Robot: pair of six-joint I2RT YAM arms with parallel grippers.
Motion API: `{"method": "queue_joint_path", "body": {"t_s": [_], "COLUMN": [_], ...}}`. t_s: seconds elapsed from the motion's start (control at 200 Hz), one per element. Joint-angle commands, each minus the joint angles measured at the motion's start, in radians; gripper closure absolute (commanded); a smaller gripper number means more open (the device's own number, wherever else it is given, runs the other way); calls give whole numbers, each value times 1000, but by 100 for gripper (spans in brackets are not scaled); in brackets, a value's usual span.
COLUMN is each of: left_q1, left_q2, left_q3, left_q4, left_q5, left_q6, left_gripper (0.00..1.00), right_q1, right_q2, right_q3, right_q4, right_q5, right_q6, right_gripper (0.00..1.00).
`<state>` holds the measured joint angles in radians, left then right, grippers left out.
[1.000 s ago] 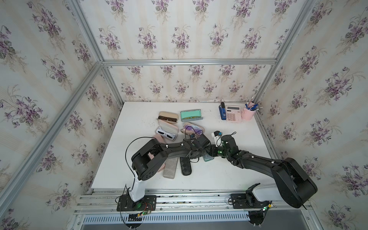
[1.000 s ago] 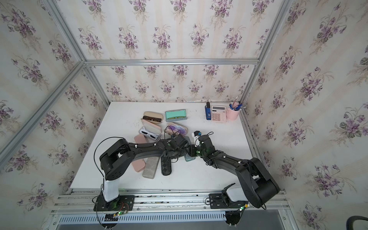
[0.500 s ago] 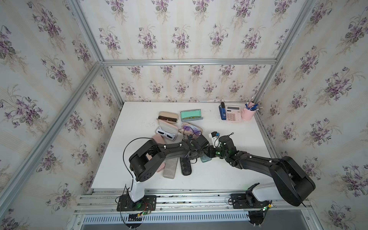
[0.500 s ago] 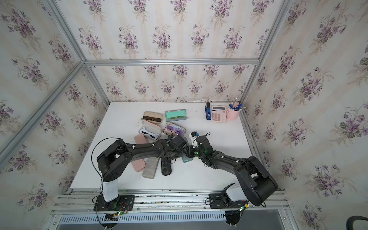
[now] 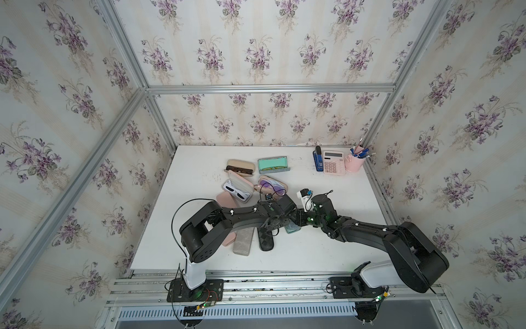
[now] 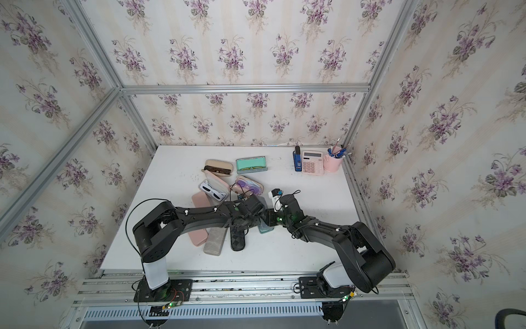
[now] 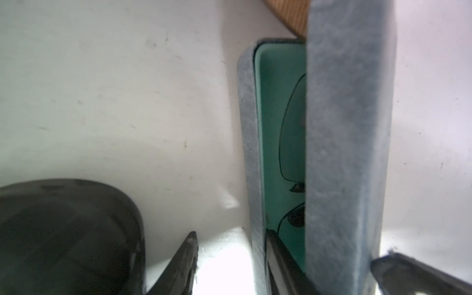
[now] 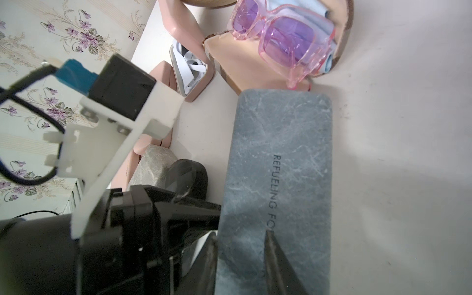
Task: Close the glasses case
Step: Close the glasses case at the center of the board.
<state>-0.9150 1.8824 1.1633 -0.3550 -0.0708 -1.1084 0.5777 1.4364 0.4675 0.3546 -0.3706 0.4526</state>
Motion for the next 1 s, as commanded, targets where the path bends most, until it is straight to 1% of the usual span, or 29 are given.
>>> {"method": "queue_joint_path", "body": {"t_s": [0.0,0.155,0.305,0.49,0.654,0.869,0.994], "left_q1": [-18,-21,-27,-35,-38,-42,-43], "left_q2": [-22,-40,-57,-81,-125,-192,-238], "left_q3": [-2,-9,-36,-67,-105,-138,-145], "left_q4": [87,95,137,168,214,232,219], "left_q5": [92,80,73,49,33,4,-11], "left_q6": [45,50,50,46,53,55,58], "left_gripper": [53,53,55,54,52,50,50], "right_q1": [9,11,15,17,19,25,25], "right_q2": [25,30,30,36,44,33,-8], "right_q3": [-15,-18,-17,-17,-15,-13,1], "right_q4": [-226,-225,-224,-224,-225,-237,-273], "right_q5": [17,19,23,26,30,34,38], "right_q6": [10,11,15,16,17,16,10], "right_gripper": [68,68,68,68,68,68,63]}}
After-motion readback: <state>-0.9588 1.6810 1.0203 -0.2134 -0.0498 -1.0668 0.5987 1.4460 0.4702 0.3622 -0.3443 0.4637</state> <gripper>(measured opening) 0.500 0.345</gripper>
